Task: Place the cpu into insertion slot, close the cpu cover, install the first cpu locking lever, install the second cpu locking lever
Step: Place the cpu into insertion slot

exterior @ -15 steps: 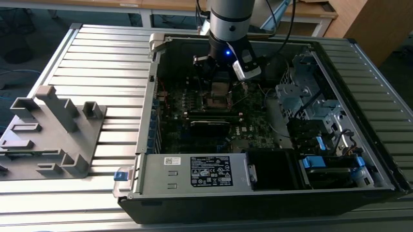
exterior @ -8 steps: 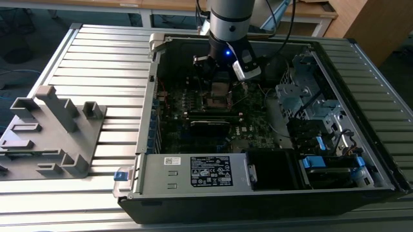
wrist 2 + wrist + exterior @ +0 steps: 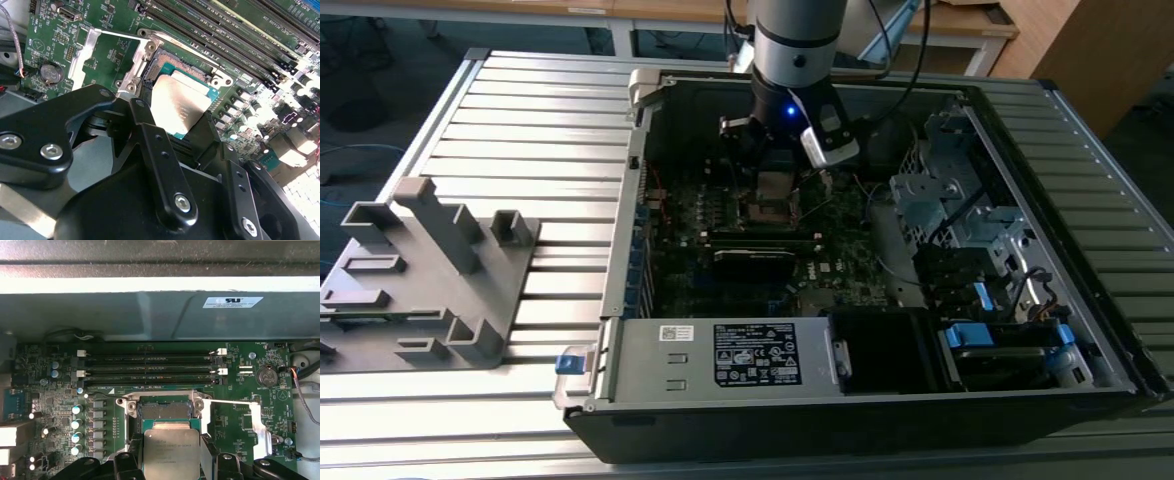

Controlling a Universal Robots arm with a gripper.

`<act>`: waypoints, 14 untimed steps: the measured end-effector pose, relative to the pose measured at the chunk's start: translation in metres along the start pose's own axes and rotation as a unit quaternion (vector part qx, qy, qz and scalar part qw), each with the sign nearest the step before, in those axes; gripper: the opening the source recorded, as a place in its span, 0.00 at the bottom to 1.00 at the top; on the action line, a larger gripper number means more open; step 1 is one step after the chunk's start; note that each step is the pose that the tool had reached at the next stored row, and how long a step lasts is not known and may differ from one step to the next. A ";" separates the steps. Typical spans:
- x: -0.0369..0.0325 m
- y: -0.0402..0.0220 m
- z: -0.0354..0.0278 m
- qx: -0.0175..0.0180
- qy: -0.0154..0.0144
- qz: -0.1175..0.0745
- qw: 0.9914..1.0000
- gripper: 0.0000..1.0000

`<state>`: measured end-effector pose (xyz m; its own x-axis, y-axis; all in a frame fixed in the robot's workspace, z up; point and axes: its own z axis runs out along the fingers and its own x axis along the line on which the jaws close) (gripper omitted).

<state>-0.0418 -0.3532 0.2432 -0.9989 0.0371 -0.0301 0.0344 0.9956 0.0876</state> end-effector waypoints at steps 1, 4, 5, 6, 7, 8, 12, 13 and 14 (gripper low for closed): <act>0.0000 0.0000 0.0005 0.000 0.000 0.000 1.000 0.54; 0.0000 -0.0001 0.0011 0.000 0.000 0.000 1.000 0.54; 0.0000 -0.0001 0.0011 0.000 0.000 0.000 1.000 0.54; 0.0000 -0.0001 0.0011 0.000 0.000 0.000 1.000 0.54; 0.0000 -0.0001 0.0012 0.000 0.000 0.000 1.000 0.54; 0.0000 -0.0001 0.0012 0.000 0.000 0.000 1.000 0.54; 0.0000 -0.0001 0.0013 0.000 0.000 0.000 1.000 0.54; 0.0000 -0.0001 0.0015 0.000 0.000 0.000 1.000 0.54; 0.0000 -0.0001 0.0016 0.000 0.000 0.002 1.000 0.54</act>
<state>-0.0418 -0.3532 0.2416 -0.9987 0.0413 -0.0302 0.0385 0.9954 0.0877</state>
